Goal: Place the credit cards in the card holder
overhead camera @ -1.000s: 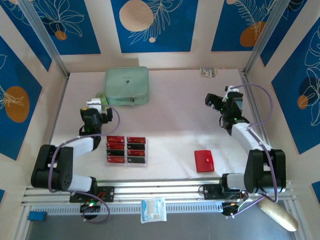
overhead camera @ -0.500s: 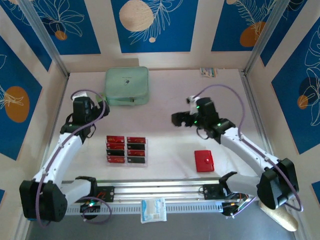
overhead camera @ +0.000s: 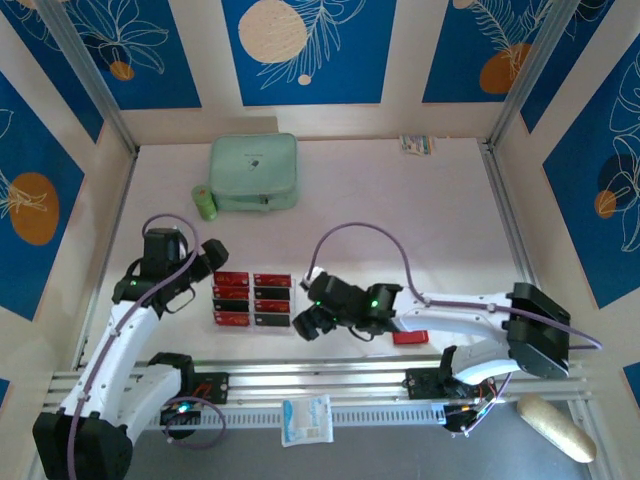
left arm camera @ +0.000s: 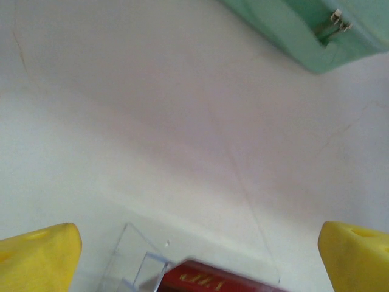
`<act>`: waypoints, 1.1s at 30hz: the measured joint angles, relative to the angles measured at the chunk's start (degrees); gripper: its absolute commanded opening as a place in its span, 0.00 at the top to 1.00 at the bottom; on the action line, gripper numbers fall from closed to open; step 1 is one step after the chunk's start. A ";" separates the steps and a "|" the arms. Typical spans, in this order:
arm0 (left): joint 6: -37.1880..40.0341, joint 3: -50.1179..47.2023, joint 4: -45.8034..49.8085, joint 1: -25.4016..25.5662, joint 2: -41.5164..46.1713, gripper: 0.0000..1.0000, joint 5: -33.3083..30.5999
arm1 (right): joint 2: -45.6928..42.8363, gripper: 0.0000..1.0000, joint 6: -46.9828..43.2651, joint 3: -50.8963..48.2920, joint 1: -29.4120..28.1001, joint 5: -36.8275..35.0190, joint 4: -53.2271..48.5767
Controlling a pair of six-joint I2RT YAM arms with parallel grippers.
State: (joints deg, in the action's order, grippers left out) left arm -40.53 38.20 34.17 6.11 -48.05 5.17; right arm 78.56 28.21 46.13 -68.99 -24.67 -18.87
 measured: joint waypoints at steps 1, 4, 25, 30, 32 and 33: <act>-0.20 -0.76 0.00 0.00 0.24 0.00 0.66 | 1.16 0.04 0.37 0.02 -0.72 -0.55 0.07; -1.27 -2.99 -0.26 0.00 0.48 0.00 2.43 | 4.28 0.03 0.92 0.22 -2.14 -1.46 0.20; -6.29 -7.96 -6.32 0.68 0.37 0.00 6.86 | 13.84 0.03 2.01 3.96 -1.70 -5.60 3.63; -7.21 -7.96 -8.41 1.36 -0.61 0.00 6.93 | 14.69 0.03 2.32 4.24 0.55 -6.23 5.07; -7.48 -8.02 -9.27 1.68 -1.31 0.00 6.88 | 14.91 0.03 2.34 4.28 1.62 -6.71 5.40; -7.58 -8.11 -9.73 1.92 -1.66 0.00 6.88 | 14.99 0.03 2.34 4.31 2.16 -6.84 5.57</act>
State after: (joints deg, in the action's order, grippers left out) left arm -48.12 30.09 24.45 8.03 -49.71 12.05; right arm 93.56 30.55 50.43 -66.83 -31.51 -13.30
